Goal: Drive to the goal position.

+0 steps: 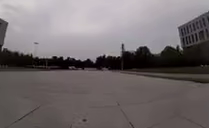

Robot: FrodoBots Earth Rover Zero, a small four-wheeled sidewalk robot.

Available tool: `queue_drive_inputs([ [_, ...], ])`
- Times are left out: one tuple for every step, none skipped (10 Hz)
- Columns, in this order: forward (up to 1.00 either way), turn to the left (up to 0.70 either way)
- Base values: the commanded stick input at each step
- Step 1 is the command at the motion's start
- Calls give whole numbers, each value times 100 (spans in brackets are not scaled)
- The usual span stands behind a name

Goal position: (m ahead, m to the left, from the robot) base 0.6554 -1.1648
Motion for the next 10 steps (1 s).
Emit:
queue_drive_inputs([
  [70, 1],
  [70, 1],
  [70, 1],
  [70, 1],
  [70, 1],
  [70, 1],
  [70, 1],
  [70, 1],
  [70, 1],
  [70, 1],
])
